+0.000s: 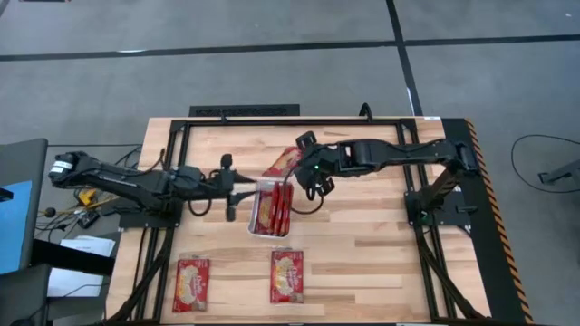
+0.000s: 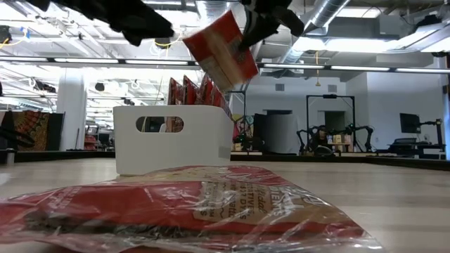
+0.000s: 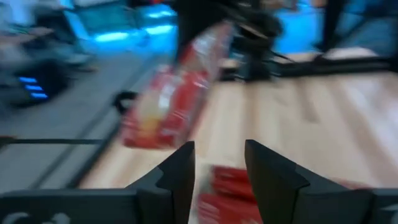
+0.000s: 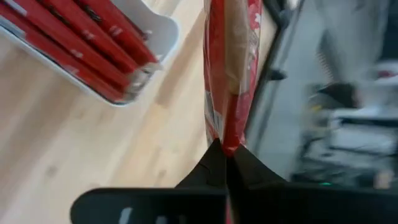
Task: Sort popcorn bags into baskets
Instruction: Put the red popcorn bag into the white bin
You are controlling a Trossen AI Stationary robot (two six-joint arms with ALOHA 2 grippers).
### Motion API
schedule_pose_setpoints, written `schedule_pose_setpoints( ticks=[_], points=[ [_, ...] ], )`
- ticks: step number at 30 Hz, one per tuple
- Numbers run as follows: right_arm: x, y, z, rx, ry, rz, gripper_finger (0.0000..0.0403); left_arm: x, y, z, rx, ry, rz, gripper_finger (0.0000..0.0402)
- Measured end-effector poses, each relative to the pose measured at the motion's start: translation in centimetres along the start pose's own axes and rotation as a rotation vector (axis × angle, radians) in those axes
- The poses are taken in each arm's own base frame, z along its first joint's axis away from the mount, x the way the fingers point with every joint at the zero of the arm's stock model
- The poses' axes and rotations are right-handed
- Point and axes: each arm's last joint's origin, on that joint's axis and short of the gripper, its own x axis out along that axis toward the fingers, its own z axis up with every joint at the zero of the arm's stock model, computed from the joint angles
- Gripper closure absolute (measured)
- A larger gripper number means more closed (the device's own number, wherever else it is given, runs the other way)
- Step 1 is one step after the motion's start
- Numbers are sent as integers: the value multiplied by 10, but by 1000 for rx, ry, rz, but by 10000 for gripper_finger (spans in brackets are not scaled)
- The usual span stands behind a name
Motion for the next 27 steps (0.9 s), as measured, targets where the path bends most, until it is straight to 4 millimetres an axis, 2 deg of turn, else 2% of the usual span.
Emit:
schedule_pose_setpoints(
  ticks=[2,6,15,22,27],
  points=[
    [1,-2,-3,38,3,8,398,5,0,1,19,-24,72,264],
    [3,-4,-5,73,9,12,397,12,-1,6,44,-96,105,235],
    [0,3,2,96,-50,70,398,34,-12,-1,115,-166,-2,164],
    [-4,10,8,122,-71,92,395,42,-15,-3,137,-204,9,155],
    [-3,8,6,125,-64,92,397,45,-15,6,145,-190,6,156]
  ],
)
